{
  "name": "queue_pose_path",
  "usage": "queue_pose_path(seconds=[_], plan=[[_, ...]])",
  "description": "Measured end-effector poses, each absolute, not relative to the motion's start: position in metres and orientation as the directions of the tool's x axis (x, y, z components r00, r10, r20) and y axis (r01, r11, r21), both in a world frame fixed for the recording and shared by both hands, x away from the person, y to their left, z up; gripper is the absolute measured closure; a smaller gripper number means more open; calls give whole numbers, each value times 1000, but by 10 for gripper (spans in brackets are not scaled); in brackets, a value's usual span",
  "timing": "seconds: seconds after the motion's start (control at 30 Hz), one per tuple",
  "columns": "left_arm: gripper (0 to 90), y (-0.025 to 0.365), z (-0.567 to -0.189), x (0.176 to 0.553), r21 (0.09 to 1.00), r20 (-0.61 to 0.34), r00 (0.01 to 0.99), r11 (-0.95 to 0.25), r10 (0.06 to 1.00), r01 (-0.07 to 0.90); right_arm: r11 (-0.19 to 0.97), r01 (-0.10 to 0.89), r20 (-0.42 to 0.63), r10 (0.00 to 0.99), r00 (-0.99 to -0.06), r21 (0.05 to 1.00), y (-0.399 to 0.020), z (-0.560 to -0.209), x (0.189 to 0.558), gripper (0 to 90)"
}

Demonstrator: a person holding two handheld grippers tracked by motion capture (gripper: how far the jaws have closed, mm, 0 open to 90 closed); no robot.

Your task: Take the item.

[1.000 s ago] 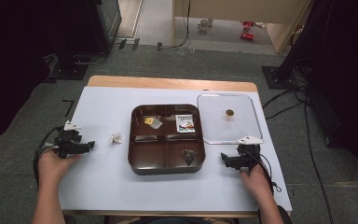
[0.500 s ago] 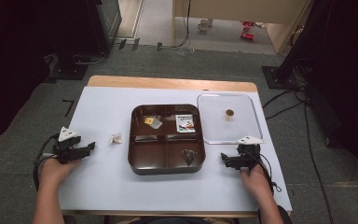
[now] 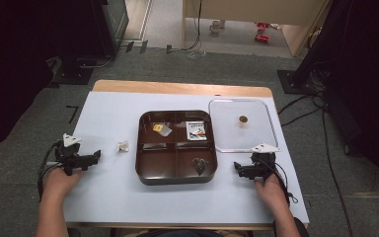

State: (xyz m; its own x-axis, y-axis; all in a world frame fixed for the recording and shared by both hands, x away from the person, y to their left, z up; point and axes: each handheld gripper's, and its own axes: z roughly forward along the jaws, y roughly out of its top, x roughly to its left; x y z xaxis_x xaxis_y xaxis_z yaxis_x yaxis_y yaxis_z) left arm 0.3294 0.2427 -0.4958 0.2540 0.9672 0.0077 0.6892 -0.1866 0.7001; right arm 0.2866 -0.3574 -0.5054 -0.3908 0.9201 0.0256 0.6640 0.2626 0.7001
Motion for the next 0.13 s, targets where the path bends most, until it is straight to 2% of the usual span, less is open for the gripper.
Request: queue_pose_path(seconds=[0.13], plan=[[51, 243, -496, 329, 701, 7, 252, -184, 968, 689, 262, 664, 26, 920, -391, 700, -357, -505, 287, 0]])
